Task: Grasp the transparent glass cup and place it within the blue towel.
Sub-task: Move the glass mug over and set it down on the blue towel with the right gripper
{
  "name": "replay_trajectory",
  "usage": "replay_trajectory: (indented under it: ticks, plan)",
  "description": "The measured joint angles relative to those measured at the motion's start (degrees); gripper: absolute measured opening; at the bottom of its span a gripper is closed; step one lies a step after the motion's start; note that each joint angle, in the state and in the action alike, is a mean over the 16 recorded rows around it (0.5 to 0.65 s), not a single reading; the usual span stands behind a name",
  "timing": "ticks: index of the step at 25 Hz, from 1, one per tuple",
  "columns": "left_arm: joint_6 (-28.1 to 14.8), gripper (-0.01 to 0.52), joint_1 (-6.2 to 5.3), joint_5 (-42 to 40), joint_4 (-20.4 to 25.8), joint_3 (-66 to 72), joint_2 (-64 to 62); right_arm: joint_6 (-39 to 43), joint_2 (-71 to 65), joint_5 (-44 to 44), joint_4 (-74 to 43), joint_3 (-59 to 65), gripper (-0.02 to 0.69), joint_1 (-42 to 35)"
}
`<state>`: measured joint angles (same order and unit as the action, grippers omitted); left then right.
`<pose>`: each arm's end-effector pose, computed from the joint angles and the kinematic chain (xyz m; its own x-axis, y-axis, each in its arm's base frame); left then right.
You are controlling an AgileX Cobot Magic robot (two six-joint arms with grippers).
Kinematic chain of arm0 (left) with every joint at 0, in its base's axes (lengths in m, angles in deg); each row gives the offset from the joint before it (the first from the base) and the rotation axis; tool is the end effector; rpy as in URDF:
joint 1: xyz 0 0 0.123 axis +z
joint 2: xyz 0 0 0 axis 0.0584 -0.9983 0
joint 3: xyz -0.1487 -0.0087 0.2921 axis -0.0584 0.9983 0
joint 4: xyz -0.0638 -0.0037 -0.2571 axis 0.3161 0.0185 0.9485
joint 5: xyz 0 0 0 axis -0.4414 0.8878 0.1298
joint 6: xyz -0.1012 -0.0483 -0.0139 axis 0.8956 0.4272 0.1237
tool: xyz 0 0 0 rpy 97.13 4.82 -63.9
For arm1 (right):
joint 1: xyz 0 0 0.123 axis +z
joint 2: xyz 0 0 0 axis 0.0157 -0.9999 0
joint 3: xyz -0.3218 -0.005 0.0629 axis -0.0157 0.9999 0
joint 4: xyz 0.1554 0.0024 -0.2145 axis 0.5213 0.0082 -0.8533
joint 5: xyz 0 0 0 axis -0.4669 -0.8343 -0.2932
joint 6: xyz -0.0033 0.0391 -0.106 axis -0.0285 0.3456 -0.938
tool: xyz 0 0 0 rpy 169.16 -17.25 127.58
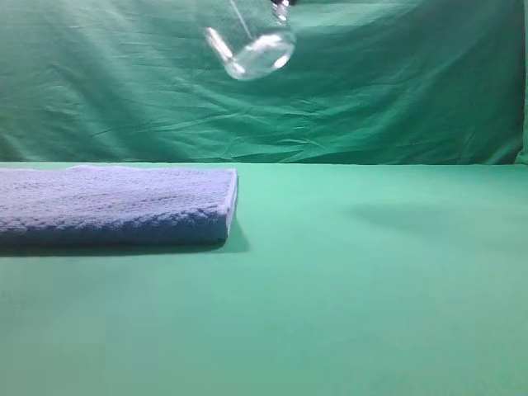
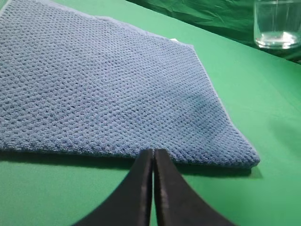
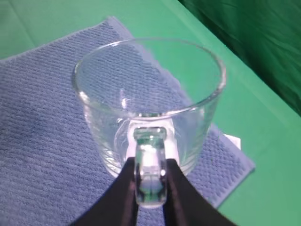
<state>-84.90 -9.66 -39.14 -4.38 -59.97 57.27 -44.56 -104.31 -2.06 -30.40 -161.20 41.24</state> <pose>0.0364 -0.0214 0.1845 -0.3543 -0.3054 -0.8838 0.1399 0.9172 -0.3731 0.3596 0.3320 0.3572 -0.2948 -0.6180 -0.7288 -0.7985 0.5783 -0.1674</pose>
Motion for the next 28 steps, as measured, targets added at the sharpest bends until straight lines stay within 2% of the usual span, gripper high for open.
replay_trajectory:
  ticks: [9,22,25,28]
  plan:
    - [0.0,0.000,0.00,0.0,0.0,0.0,0.0,-0.4,-11.5,1.7,1.1,-7.4,0.104,5.0]
    - [0.0,0.000,0.00,0.0,0.0,0.0,0.0,-0.7,-21.9,4.4,3.3,-10.7,0.104,6.3]
    - [0.0,0.000,0.00,0.0,0.0,0.0,0.0,-0.7,-23.1,4.1,3.6,-10.9,0.132,6.3]
    - [0.0,0.000,0.00,0.0,0.0,0.0,0.0,-0.7,-24.1,3.2,3.8,-11.0,0.204,6.3]
